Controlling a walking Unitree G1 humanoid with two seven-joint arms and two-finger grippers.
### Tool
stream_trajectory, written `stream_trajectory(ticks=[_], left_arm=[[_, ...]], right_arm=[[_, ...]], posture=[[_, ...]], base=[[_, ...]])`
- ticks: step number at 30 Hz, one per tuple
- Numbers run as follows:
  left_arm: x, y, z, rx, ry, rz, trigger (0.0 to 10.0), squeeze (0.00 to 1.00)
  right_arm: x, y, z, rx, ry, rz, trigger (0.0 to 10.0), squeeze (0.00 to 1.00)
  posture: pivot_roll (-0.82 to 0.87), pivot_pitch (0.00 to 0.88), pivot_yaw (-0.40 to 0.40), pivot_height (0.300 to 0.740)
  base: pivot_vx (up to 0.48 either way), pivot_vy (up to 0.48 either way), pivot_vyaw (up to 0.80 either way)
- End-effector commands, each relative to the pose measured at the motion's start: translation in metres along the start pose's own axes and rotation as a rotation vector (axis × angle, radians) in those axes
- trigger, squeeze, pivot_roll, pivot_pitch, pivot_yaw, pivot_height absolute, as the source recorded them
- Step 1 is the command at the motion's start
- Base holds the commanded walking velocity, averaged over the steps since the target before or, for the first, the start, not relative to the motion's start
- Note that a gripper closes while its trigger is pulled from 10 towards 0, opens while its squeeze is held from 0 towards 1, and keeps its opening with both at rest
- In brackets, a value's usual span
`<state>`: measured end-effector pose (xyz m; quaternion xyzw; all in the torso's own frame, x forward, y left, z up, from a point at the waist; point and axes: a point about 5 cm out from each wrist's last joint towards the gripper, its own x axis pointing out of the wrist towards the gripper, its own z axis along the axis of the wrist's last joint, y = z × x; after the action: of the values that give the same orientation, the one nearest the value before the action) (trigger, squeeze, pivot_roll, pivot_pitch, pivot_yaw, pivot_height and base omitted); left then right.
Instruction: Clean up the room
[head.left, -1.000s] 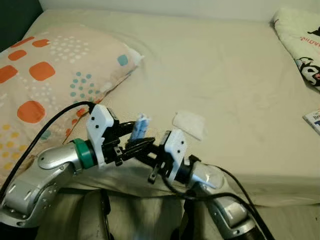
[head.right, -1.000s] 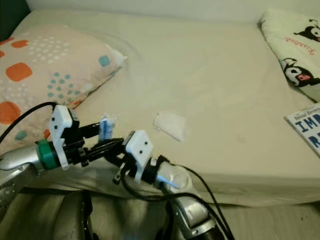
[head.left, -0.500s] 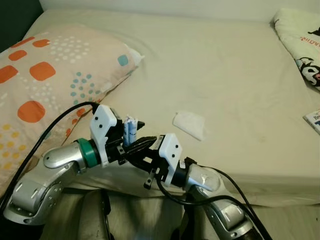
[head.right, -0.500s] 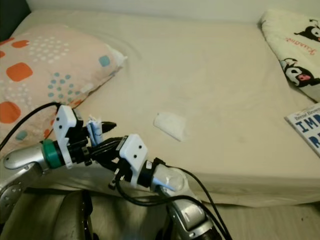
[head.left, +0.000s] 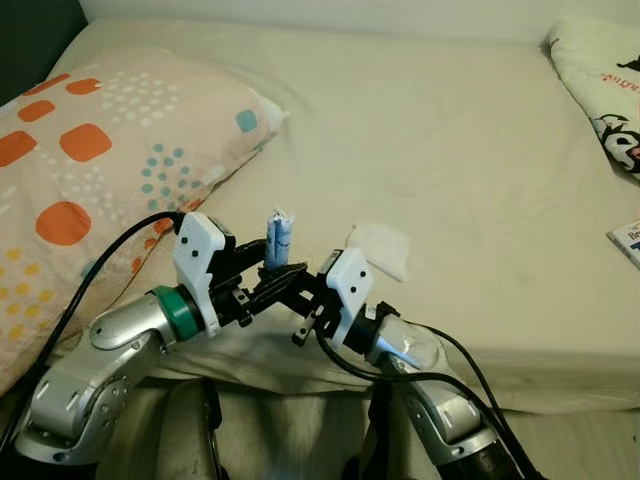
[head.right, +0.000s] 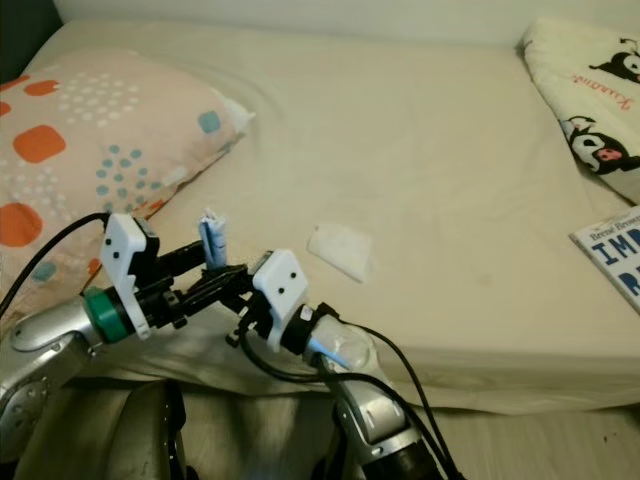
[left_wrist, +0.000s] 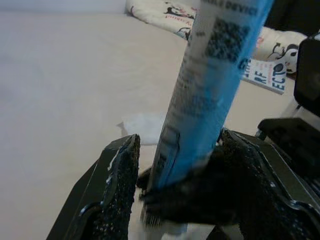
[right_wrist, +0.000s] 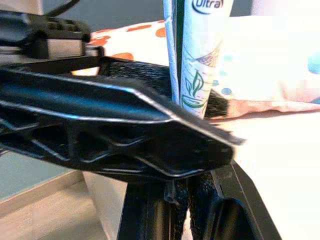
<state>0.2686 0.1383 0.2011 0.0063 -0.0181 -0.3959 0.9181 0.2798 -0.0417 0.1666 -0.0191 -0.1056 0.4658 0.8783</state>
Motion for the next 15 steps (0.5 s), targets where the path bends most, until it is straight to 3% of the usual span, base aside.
stream_trajectory(ticks=[1, 6, 7, 8, 9, 15], left_arm=[[-0.0005, -0.0003, -0.0062, 0.016, 0.035, 0.018, 10.0, 0.00], [0.0030, 0.0032, -0.0083, 0.027, 0.041, 0.046, 10.0, 0.00], [0.0037, 0.0037, -0.0084, 0.034, 0.039, 0.052, 10.0, 0.46], [0.0037, 0.0037, -0.0084, 0.034, 0.039, 0.052, 10.0, 0.46], [0.0045, 0.0043, -0.0086, 0.028, 0.035, 0.057, 10.0, 1.00], [0.0087, 0.0022, -0.0014, 0.020, 0.010, 0.041, 10.0, 1.00]], right_arm=[[0.0001, -0.0003, 0.0002, -0.007, -0.008, -0.007, 10.0, 0.00], [0.0005, 0.0021, -0.0001, -0.004, -0.019, 0.002, 10.0, 0.00], [0.0006, 0.0025, 0.0000, -0.003, -0.021, 0.004, 10.0, 0.00], [0.0006, 0.0025, 0.0000, -0.003, -0.021, 0.004, 10.0, 0.00], [0.0010, 0.0029, 0.0001, -0.003, -0.024, 0.005, 10.0, 0.00], [0.0017, 0.0052, 0.0038, -0.017, -0.041, 0.021, 10.0, 0.00]], posture=[[0.22, 0.129, 0.009, 0.520], [0.22, 0.124, 0.011, 0.520], [0.22, 0.124, 0.011, 0.520], [0.22, 0.124, 0.011, 0.520], [0.22, 0.124, 0.013, 0.520], [0.21, 0.119, 0.014, 0.520]], base=[[0.000, 0.000, 0.00], [0.000, 0.000, 0.00], [0.000, 0.000, 0.00], [0.000, 0.000, 0.00], [0.000, 0.000, 0.00], [0.000, 0.000, 0.00]])
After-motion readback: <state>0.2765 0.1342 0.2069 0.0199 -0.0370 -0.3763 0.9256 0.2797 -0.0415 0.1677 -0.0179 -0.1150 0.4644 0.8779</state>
